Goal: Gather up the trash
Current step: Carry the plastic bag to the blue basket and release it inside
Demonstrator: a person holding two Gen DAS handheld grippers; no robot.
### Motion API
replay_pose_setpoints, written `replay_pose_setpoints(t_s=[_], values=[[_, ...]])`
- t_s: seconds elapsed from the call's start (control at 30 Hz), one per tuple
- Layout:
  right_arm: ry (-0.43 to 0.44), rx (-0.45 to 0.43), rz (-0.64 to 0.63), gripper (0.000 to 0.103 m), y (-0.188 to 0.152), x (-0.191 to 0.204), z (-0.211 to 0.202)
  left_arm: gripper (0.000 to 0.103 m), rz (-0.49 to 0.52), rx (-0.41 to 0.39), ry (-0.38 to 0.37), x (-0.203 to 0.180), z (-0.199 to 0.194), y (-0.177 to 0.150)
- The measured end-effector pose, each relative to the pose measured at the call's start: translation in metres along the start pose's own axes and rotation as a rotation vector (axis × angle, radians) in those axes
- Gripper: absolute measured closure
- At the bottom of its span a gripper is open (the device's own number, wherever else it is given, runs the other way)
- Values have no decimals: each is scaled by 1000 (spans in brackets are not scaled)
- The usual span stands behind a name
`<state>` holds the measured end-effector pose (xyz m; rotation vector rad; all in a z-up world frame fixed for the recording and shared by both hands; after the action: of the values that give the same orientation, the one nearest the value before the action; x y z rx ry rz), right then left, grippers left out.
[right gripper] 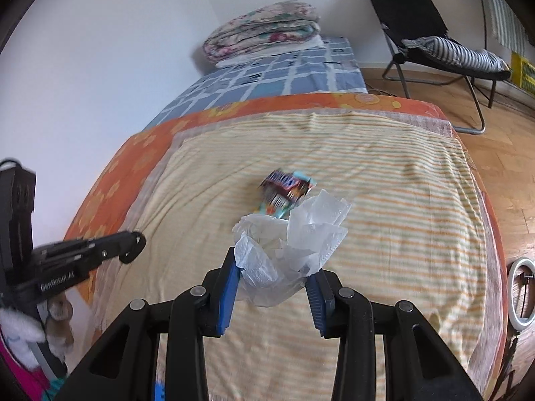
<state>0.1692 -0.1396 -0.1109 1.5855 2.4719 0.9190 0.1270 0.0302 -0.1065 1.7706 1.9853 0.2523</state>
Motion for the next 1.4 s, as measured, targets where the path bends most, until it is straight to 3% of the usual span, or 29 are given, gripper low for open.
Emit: replay_pose_setpoints(t_s=[0.4, 0.8, 1.4], values=[[23, 42, -108, 64, -84, 48, -12, 100, 46, 7, -8, -13, -19, -75], [47, 102, -136, 64, -156, 64, -15, 100, 32, 71, -18, -8, -10, -152], [39, 199, -203, 62, -224, 71, -4, 100, 67, 164, -19, -19, 9, -211]])
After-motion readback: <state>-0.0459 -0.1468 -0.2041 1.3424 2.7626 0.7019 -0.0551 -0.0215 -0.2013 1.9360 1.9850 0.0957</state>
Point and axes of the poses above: each gripper's, at about its wrist camera, not at the fingertips, and z roughly the way its jaws point, x to its left, y to its top, the point moved 7 cm from there along z, roughly the way its jaws point, and after that the axes turned 8 degrees about x, right-handed, at the moved point
